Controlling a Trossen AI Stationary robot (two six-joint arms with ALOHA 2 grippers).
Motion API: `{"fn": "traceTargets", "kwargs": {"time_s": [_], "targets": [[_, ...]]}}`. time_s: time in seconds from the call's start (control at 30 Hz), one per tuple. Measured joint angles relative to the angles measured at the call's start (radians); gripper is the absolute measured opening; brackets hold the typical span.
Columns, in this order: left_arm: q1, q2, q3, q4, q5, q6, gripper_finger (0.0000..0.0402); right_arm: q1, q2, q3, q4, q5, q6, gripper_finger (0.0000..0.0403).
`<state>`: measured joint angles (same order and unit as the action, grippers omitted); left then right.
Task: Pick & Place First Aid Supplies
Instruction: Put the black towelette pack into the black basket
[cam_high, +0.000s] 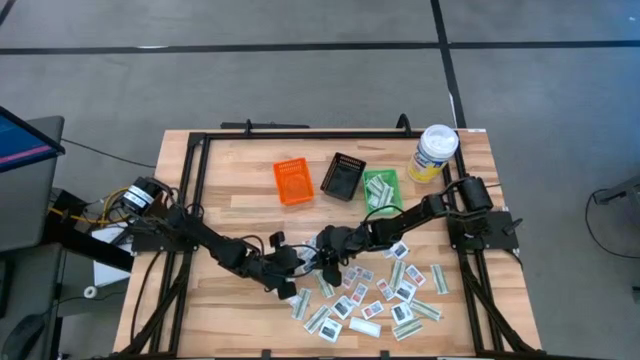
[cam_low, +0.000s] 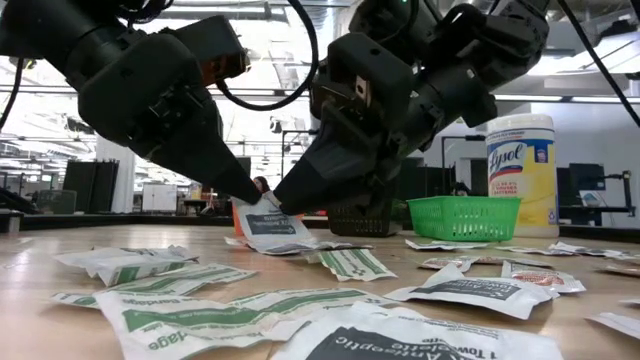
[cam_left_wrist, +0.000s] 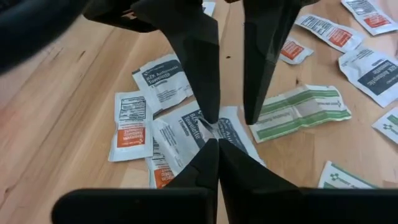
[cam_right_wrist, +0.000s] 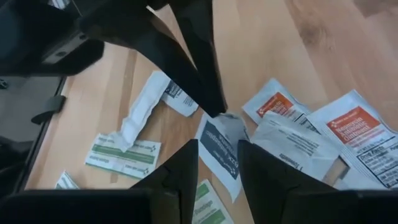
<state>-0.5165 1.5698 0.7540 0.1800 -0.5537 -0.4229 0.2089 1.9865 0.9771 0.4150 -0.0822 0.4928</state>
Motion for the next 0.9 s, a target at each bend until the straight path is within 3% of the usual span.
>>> {"fn": "traceTargets", "kwargs": {"time_s": [0.3, 0.47, 0.7, 0.9], "targets": [[-0.035, -0.001, 0.002, 0.003, -0.005, 0.000, 0.0007, -0.001, -0.006, 0.000, -0.062, -0.002, -0.028, 0.0107], [-0.022, -0.001, 0.002, 0.003, -0.073, 0.000, 0.0005, -0.001, -0.006, 0.000, -0.021, -0.075, -0.032, 0.0107], [0.012, -0.002, 0.002, 0.001, -0.083, 0.008, 0.0008, -0.005, -0.004, 0.000, -0.015, -0.021, -0.063, 0.0104], [0.020, -0.002, 0.002, 0.006, -0.085, 0.008, 0.0007, -0.022, -0.003, 0.000, -0.018, -0.001, -0.066, 0.0054]]}}
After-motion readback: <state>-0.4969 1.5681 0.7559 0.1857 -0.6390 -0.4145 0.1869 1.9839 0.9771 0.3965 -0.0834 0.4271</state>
